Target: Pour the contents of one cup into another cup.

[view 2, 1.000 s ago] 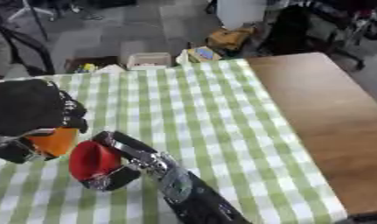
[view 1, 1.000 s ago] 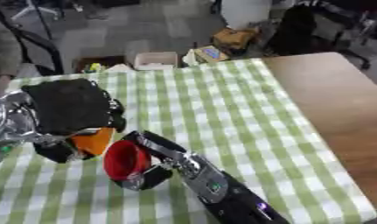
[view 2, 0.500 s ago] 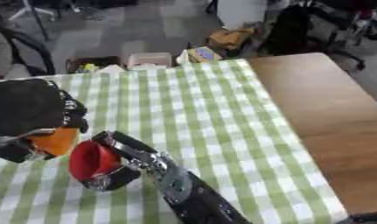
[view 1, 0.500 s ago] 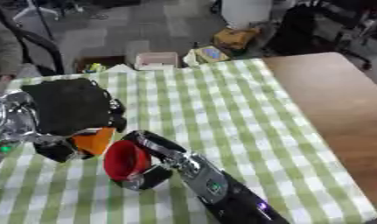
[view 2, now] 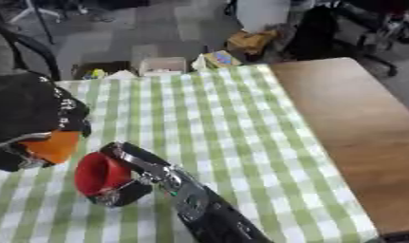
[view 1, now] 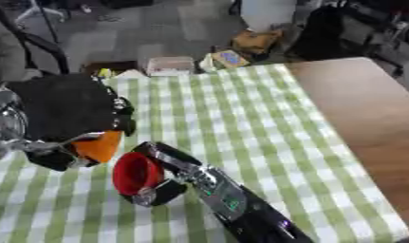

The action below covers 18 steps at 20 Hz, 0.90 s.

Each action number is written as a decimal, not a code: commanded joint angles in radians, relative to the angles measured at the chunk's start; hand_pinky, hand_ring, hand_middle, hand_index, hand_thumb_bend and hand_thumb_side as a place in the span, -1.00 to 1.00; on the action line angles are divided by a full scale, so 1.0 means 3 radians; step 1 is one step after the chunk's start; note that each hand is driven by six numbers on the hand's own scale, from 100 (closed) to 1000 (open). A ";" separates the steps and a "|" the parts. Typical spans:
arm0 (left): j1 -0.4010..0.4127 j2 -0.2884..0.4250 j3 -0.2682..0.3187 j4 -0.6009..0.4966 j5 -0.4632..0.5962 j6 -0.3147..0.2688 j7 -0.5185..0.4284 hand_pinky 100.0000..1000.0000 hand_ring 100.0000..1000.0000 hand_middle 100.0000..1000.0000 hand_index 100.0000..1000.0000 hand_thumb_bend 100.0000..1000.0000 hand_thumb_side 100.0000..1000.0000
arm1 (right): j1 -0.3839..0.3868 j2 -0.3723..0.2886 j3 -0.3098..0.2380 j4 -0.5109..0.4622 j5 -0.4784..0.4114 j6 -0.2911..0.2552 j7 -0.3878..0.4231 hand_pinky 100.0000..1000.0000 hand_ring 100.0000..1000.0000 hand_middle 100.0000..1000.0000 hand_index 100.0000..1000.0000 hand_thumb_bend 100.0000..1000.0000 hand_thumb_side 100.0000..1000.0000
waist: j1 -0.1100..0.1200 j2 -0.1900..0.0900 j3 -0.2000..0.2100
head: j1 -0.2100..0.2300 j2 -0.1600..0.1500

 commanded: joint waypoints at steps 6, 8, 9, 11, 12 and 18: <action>-0.0001 -0.0047 -0.0175 0.0230 -0.0019 -0.0198 -0.0180 -0.50 -0.54 -0.59 0.36 -0.46 -0.90 | -0.0045 0.0003 -0.0015 -0.0032 -0.0003 -0.0003 -0.0006 -0.15 -0.64 -0.66 -0.11 -1.00 -1.00 | -0.0008 -0.0046 -0.0019 | 0.0004 -0.0030; 0.0006 -0.0070 -0.0200 0.0295 -0.0046 -0.0217 -0.0156 -0.50 -0.54 -0.59 0.36 -0.46 -0.90 | -0.0045 0.0003 -0.0015 -0.0031 -0.0004 -0.0002 -0.0007 -0.15 -0.64 -0.66 -0.11 -1.00 -1.00 | -0.0010 -0.0045 -0.0021 | 0.0003 -0.0030; 0.0006 -0.0074 -0.0204 0.0312 -0.0057 -0.0223 -0.0142 -0.50 -0.55 -0.59 0.36 -0.46 -0.90 | -0.0046 0.0003 -0.0016 -0.0031 -0.0004 -0.0002 -0.0009 -0.15 -0.64 -0.66 -0.11 -1.00 -1.00 | -0.0011 -0.0045 -0.0020 | 0.0003 -0.0030; 0.0003 -0.0077 -0.0202 0.0326 -0.0072 -0.0230 -0.0119 -0.50 -0.55 -0.59 0.36 -0.46 -0.90 | -0.0047 0.0003 -0.0017 -0.0033 -0.0005 -0.0001 -0.0011 -0.16 -0.64 -0.66 -0.11 -1.00 -1.00 | -0.0011 -0.0047 -0.0018 | 0.0005 -0.0032; 0.0003 -0.0076 -0.0197 0.0328 -0.0075 -0.0229 -0.0108 -0.50 -0.55 -0.59 0.36 -0.46 -0.90 | -0.0047 0.0004 -0.0017 -0.0033 -0.0005 0.0000 -0.0012 -0.16 -0.64 -0.66 -0.11 -1.00 -1.00 | -0.0012 -0.0047 -0.0016 | 0.0003 -0.0033; 0.0078 -0.0077 -0.0108 0.0358 -0.0042 -0.0127 -0.0004 -0.49 -0.54 -0.58 0.38 -0.59 -0.91 | -0.0042 -0.0006 -0.0048 0.0016 0.0031 0.0008 -0.0050 -0.15 -0.64 -0.65 -0.11 -1.00 -1.00 | -0.0018 -0.0047 -0.0015 | 0.0000 -0.0040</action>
